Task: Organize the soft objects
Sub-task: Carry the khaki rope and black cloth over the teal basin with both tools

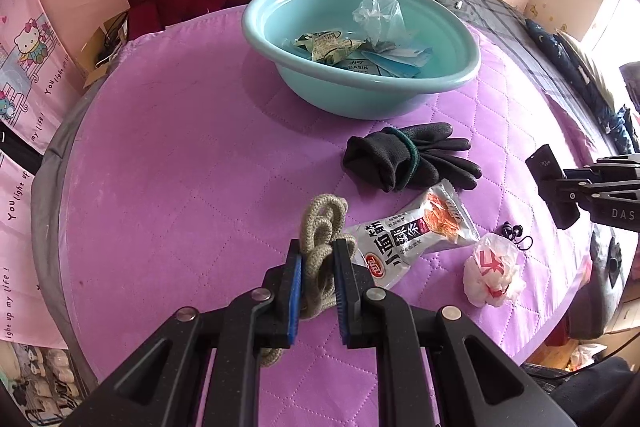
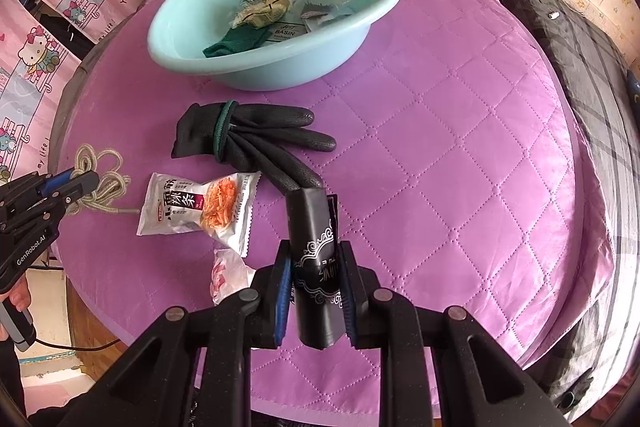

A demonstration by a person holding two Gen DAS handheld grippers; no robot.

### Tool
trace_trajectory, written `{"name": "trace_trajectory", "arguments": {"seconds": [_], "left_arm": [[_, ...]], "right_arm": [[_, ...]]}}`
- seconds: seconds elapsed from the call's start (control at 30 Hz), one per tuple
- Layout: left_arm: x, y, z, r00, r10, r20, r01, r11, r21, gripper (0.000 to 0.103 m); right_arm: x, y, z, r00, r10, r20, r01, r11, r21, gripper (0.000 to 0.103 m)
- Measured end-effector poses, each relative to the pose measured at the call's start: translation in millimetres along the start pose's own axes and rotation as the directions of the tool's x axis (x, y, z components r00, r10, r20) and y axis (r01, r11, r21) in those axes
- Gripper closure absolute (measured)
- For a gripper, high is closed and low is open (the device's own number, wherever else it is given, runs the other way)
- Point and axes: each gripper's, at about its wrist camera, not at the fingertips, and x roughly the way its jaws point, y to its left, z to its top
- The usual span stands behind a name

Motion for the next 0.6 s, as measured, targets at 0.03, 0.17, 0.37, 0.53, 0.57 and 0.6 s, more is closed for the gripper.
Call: {"name": "trace_trajectory", "arguments": {"seconds": [0.03,0.17,0.37,0.53,0.57,0.6], "left_arm": [[-3.0,-1.0,-2.1,1.0,0.0,0.003,0.0,1.0,-0.002,0.088],[-12.5,-5.0,-6.8,1.0,-0.011,0.014,0.011,1.0,-0.01,0.088],[-27.0,-12.6,-5.5,0.999,-0.018,0.04,0.019,1.0,-0.006,0.088],[-38.3,-18.8,-0.4,0.998,-0.031,0.063,0.031,1.0,-0.001,0.088],[-40.0,-19.9,0.8,0.997,-0.034,0.067,0.034,0.999,-0.002,0.088],[-42.1,-21.1,2.2,0.997,-0.037,0.07,0.037,0.999,0.0,0.088]], "right_arm": [[-2.0,0.8,-1.3,1.0,0.0,0.004,0.0,1.0,-0.002,0.081],[-7.6,4.0,-3.6,1.0,0.004,0.018,-0.004,1.0,-0.008,0.081],[-18.3,8.0,-2.1,0.999,0.004,0.045,-0.003,1.0,-0.019,0.081],[-30.3,11.4,2.4,0.998,0.001,0.066,0.001,0.999,-0.035,0.081],[-32.5,12.0,3.5,0.997,0.0,0.071,0.002,0.999,-0.036,0.081],[-34.6,12.6,4.7,0.997,0.0,0.075,0.003,0.999,-0.039,0.081]]}}
